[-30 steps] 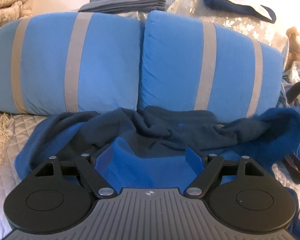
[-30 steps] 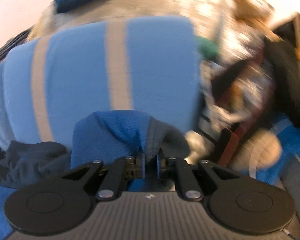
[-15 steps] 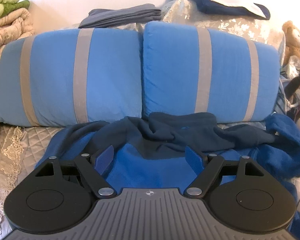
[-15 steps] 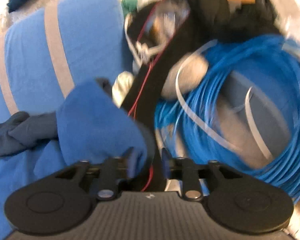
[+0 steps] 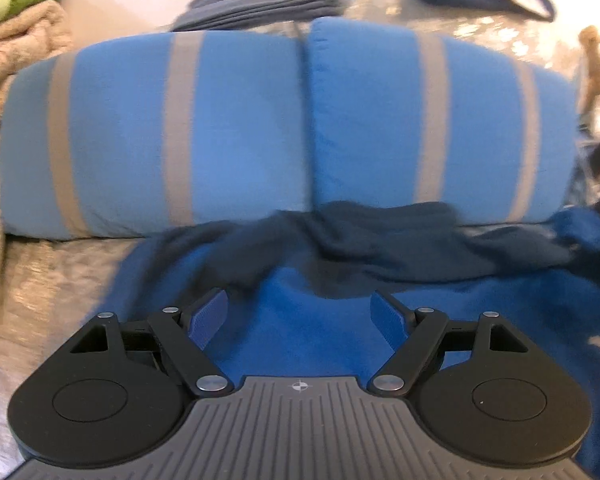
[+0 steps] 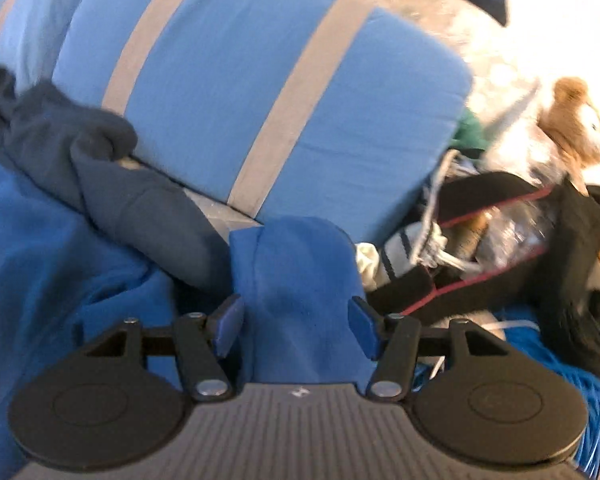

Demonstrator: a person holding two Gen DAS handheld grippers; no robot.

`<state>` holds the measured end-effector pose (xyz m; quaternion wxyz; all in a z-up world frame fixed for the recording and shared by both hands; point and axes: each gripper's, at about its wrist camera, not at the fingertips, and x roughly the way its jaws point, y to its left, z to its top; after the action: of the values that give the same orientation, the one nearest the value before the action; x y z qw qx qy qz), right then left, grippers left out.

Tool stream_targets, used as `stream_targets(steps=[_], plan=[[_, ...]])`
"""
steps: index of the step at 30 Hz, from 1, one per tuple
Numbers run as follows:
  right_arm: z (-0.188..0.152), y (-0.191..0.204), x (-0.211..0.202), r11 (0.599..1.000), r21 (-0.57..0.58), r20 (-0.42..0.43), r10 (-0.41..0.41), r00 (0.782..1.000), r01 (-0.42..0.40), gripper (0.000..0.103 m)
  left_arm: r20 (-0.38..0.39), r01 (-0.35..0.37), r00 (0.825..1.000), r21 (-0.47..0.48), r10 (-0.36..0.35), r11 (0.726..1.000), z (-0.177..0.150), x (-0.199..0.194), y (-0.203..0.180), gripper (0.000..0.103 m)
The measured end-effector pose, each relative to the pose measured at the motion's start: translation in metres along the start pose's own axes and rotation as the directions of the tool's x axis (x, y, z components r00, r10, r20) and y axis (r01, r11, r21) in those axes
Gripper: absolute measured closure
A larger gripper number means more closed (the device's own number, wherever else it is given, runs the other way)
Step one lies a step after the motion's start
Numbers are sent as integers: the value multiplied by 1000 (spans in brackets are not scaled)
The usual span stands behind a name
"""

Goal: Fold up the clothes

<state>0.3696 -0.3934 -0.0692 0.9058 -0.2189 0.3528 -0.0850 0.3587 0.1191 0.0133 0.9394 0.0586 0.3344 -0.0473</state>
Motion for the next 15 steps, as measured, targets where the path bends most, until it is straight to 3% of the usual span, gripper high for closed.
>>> stream_targets(steps=[2, 5, 9, 11, 15], plan=[[4, 6, 13, 999, -43, -29, -15, 999, 14, 36, -2, -42, 999, 34, 42, 999, 11, 3, 28, 27], [4, 9, 26, 995, -79, -67, -58, 996, 53, 49, 1, -68, 998, 19, 68, 998, 25, 12, 74, 27], [2, 8, 31, 996, -82, -86, -50, 995, 43, 67, -41, -88, 995, -45, 86, 995, 41, 31, 125, 27], [0, 7, 32, 996, -77, -95, -40, 995, 33, 68, -65, -93, 994, -46, 90, 995, 46, 44, 136, 27], [0, 5, 32, 998, -57, -100, -37, 994, 32, 67, -105, -30, 994, 24, 33, 999, 49, 75, 129, 27]])
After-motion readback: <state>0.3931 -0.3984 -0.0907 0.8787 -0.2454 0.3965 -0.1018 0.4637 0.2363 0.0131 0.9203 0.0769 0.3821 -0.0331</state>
